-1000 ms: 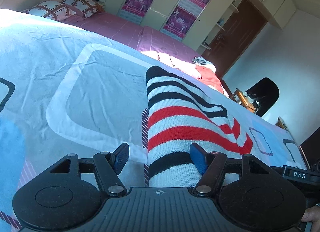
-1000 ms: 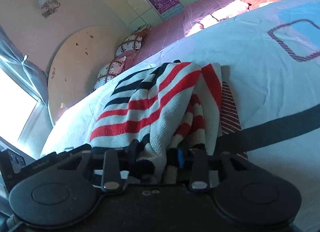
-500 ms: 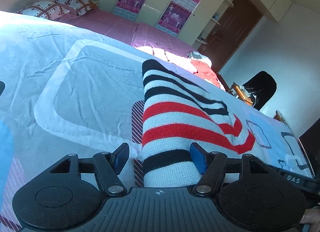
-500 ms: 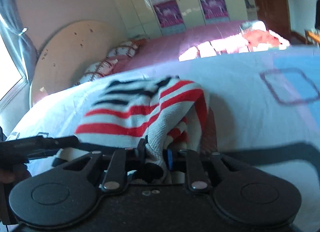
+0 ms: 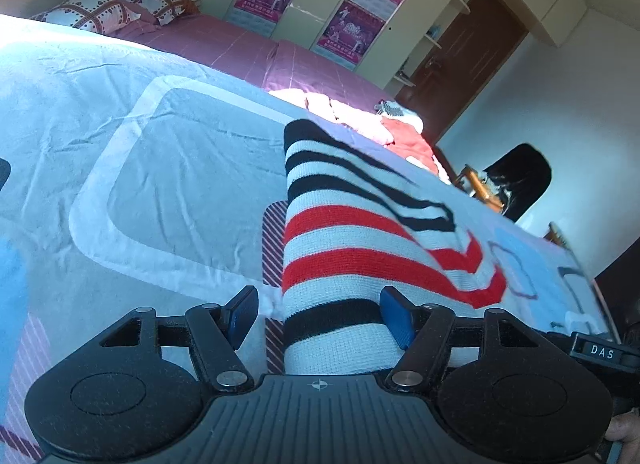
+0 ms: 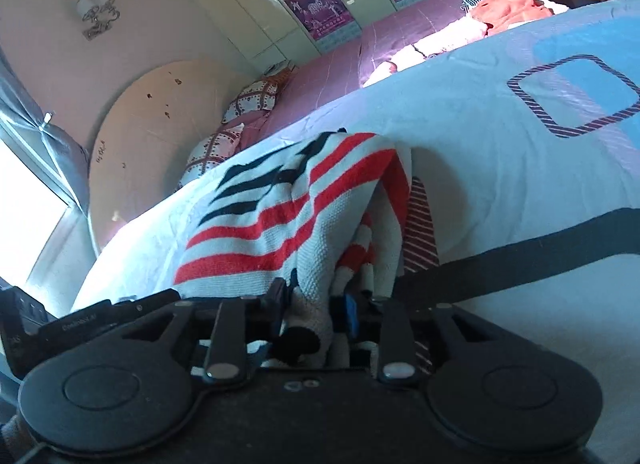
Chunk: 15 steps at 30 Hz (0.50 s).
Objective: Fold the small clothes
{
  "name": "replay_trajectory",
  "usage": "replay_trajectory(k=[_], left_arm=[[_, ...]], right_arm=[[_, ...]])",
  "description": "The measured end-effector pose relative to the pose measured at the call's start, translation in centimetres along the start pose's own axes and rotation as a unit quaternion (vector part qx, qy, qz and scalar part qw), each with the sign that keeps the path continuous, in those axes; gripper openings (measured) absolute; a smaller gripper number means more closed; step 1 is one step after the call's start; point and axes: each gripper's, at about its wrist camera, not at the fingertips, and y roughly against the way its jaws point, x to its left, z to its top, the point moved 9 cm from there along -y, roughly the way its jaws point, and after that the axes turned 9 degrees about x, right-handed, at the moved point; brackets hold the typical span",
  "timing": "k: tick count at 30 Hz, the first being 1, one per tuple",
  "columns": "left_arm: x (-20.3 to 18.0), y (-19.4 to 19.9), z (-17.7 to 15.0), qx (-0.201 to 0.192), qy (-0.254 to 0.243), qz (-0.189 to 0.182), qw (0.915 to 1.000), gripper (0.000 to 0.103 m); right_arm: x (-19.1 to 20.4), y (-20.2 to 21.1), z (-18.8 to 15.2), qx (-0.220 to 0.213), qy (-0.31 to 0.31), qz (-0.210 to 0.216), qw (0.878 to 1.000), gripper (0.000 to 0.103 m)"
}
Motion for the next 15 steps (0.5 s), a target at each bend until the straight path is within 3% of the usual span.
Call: replay_trajectory(k=[1, 3, 8, 11, 13, 15], left_arm=[[-0.2, 0.5, 0.0, -0.004, 0.003, -0.017, 0.9998, 0.067], [-0.2, 0.6, -0.4, 0.003, -0.012, -0.001, 0.9999, 0.067], [0.4, 0.6, -0.8, 0.005, -0.009, -0.009, 0.9999, 0.067], [0.4, 0.9, -0.8, 0.001, -0.005, -0.011, 0.9999, 0.067], [0.4, 1.5, -0.9, -0.004, -0.007, -0.012, 0.9999, 0.067], [0.5, 2.4, -1.2, -0.012, -0.004, -0.017, 0.9998, 0.067]], right_arm=[[0.2, 1.0, -0.1, -0.005, 0.003, 0.012, 1.000, 0.031], [-0.2, 2.0, -0.6, 0.002, -0.021, 0.030, 0.999, 0.031], [-1.9, 2.5, -2.1, 0.017, -0.107, 0.079, 0.991, 0.033], [-2.4, 2.9, -2.5, 0.006, -0.123, 0.066, 0.990, 0.033], [-2.5, 3.7, -3.2, -0.001, -0.139, 0.080, 0.987, 0.033], [-2.4, 4.1, -3.9, 0.002, -0.144, 0.083, 0.986, 0.041]])
